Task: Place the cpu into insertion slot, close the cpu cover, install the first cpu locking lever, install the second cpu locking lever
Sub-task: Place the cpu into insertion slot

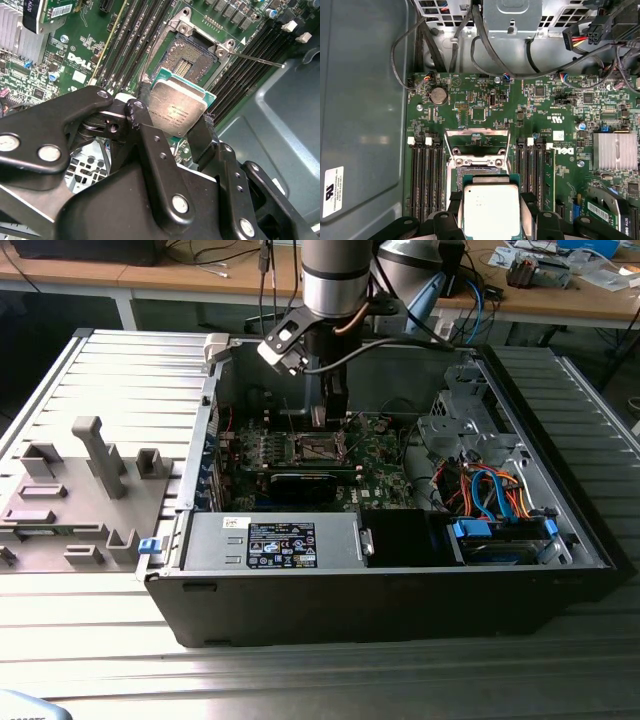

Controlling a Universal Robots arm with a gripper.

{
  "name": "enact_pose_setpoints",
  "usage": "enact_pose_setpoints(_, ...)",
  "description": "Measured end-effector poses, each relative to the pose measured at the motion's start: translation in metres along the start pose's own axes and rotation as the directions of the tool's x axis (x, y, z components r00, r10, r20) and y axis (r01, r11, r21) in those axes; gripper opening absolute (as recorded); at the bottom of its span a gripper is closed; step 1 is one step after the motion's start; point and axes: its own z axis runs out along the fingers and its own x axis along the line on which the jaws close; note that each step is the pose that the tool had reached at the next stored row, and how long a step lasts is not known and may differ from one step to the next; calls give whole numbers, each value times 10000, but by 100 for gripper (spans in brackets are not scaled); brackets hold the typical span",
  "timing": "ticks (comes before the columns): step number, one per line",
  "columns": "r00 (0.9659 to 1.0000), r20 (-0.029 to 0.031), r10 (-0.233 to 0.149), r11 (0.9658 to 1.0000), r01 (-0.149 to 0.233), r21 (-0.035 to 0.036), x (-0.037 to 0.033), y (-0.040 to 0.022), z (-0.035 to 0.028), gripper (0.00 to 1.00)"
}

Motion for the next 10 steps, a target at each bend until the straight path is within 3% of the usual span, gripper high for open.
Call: enact_pose_setpoints(10,10000,0,1,10000,-1,0,-1,-7,37,55)
